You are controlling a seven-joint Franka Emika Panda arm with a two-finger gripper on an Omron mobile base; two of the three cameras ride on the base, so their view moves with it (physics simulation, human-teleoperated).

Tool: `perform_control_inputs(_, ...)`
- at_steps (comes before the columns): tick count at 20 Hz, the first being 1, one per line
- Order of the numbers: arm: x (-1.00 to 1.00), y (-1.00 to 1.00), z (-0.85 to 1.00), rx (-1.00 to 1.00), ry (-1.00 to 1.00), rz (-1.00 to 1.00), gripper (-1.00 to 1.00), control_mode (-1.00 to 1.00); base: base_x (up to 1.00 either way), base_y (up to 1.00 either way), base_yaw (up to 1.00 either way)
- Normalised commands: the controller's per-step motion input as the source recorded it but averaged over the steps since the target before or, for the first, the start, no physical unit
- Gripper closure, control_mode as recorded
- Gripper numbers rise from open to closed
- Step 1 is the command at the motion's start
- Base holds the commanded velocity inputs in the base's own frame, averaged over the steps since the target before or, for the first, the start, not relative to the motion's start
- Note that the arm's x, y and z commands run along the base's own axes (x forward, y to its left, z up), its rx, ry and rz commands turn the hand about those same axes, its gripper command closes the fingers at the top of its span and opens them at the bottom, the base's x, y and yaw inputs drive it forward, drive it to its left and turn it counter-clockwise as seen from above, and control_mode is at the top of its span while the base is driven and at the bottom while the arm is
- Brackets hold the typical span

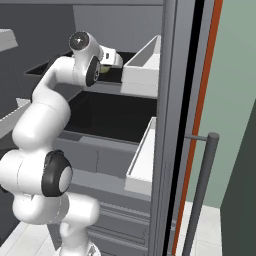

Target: Retrieve the sausage and cheese from the fridge and place them on the cutting board on the counter.

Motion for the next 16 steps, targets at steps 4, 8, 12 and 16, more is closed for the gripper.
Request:
perform_control_inputs(4,-0.02,0.0,-0.05,0.0,0.0,0.0,1.0,-1.0,0.0,0.0,0.0)
perform_control_inputs(8,-0.06,-0.01,-0.06,0.0,0.0,0.0,1.0,-1.0,0.0,0.0,0.0)
perform_control_inputs(12,-0.13,-0.01,-0.07,0.0,0.0,0.0,1.0,-1.0,0.0,0.0,0.0)
perform_control_inputs(16,-0.26,0.0,0.07,0.0,-0.07,0.0,1.0,-1.0,0.0,0.0,0.0)
